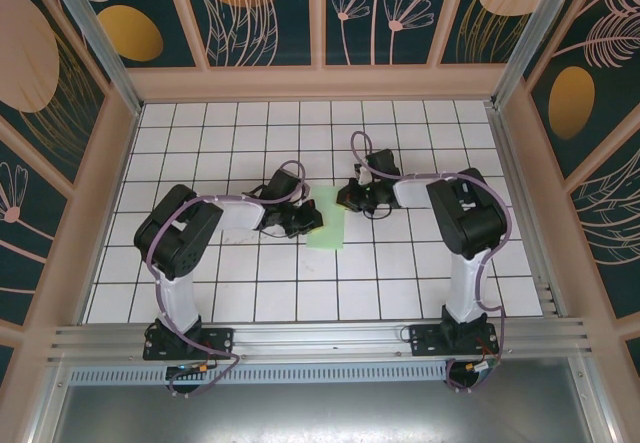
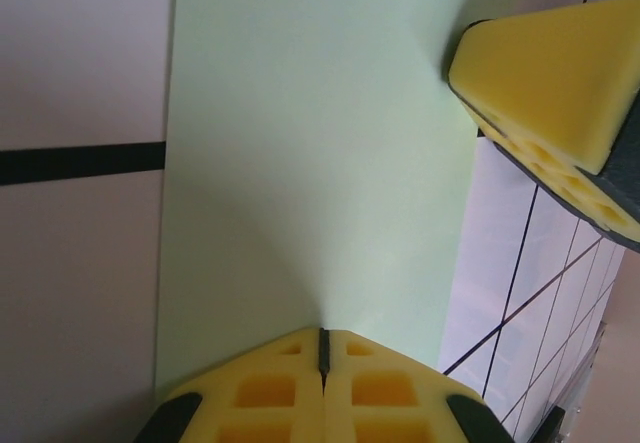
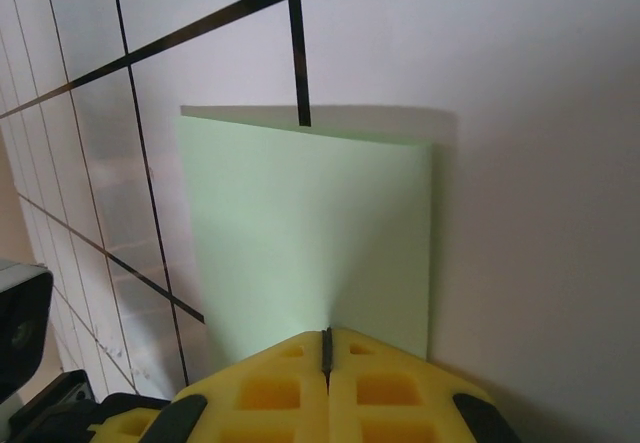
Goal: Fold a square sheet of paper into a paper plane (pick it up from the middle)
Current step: First fold in half a square sheet of paper at the center of the table, then fold the triangle a second time at the center of the table.
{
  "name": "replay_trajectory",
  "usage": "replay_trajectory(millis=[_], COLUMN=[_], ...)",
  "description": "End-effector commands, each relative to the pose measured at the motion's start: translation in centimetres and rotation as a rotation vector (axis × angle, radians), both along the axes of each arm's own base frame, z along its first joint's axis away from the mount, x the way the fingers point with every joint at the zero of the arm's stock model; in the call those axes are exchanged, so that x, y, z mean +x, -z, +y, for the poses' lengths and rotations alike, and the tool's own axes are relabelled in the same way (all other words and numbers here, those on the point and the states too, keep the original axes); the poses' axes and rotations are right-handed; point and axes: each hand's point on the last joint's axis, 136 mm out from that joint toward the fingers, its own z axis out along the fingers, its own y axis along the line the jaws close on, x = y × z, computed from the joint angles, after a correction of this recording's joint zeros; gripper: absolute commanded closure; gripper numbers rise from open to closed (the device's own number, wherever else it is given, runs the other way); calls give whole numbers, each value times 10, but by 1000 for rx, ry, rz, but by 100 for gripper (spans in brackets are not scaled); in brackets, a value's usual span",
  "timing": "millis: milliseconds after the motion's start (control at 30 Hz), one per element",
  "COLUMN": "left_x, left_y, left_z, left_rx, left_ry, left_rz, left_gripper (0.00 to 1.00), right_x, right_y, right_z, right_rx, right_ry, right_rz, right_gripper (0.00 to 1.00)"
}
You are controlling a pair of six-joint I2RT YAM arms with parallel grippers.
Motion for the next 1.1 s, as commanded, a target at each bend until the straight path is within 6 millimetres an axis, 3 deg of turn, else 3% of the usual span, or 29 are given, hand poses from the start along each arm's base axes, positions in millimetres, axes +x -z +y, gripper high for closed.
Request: replay_trajectory(millis=[0, 267, 400, 533, 600, 767, 867, 1033, 1067], left_x=[-21, -36, -33, -21, -9, 29, 35, 27, 25], left_y=[40, 52, 49, 34, 15, -61, -71, -54, -58], left_z=[26, 37, 35, 23, 13, -3, 8, 42, 46], left_rx=[147, 178, 167, 125, 88, 15, 32, 118, 120], left_ry=[-16, -14, -8, 10, 17, 5, -32, -122, -135], left_rz=[105, 139, 126, 76, 28, -137, -153, -114, -120], left_gripper=[100, 100, 100, 100, 100, 72, 57, 44, 41], right_x=[14, 51, 73, 84, 82, 55, 31, 4, 2], right_y=[11, 16, 9, -10, -25, -52, -54, -39, -35], right_z=[-10, -39, -47, -43, -43, -42, -33, -12, -8], right_rx=[-32, -74, -80, -74, -66, -90, -100, -116, -118], right_ry=[18, 103, 132, 130, 129, 113, 87, 52, 47], right_rz=[-17, -42, -62, -98, -123, -152, -134, -82, -71], right_gripper=[100, 100, 100, 100, 100, 100, 100, 93, 93])
